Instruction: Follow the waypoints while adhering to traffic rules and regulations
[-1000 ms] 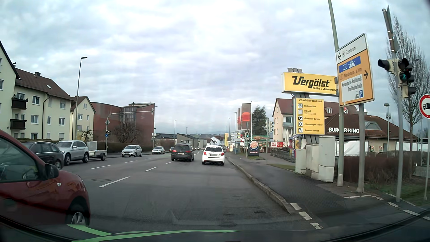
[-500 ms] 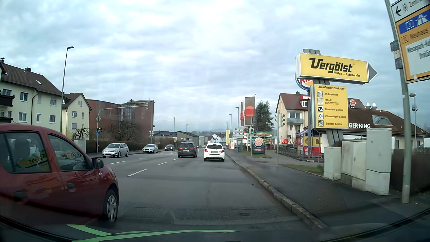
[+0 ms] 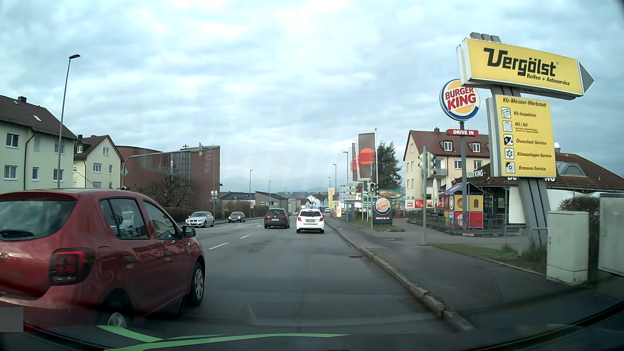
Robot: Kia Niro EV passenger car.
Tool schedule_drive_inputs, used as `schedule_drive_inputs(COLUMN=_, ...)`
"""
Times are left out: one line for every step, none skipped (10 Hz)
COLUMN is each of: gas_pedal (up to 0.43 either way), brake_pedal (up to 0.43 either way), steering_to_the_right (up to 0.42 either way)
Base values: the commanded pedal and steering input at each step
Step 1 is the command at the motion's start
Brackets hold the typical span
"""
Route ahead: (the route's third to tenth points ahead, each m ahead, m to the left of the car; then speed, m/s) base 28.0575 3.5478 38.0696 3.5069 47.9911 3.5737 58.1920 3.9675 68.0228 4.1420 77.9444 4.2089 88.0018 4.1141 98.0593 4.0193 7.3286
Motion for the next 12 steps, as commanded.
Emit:
schedule_drive_inputs(gas_pedal=0.157, brake_pedal=0.000, steering_to_the_right=0.002)
schedule_drive_inputs(gas_pedal=0.157, brake_pedal=0.000, steering_to_the_right=0.002)
schedule_drive_inputs(gas_pedal=0.169, brake_pedal=0.000, steering_to_the_right=0.002)
schedule_drive_inputs(gas_pedal=0.169, brake_pedal=0.000, steering_to_the_right=0.002)
schedule_drive_inputs(gas_pedal=0.169, brake_pedal=0.000, steering_to_the_right=0.003)
schedule_drive_inputs(gas_pedal=0.169, brake_pedal=0.000, steering_to_the_right=0.003)
schedule_drive_inputs(gas_pedal=0.169, brake_pedal=0.000, steering_to_the_right=0.003)
schedule_drive_inputs(gas_pedal=0.169, brake_pedal=0.000, steering_to_the_right=0.003)
schedule_drive_inputs(gas_pedal=0.169, brake_pedal=0.000, steering_to_the_right=0.003)
schedule_drive_inputs(gas_pedal=0.169, brake_pedal=0.000, steering_to_the_right=0.003)
schedule_drive_inputs(gas_pedal=0.169, brake_pedal=0.000, steering_to_the_right=0.003)
schedule_drive_inputs(gas_pedal=0.169, brake_pedal=0.000, steering_to_the_right=0.002)
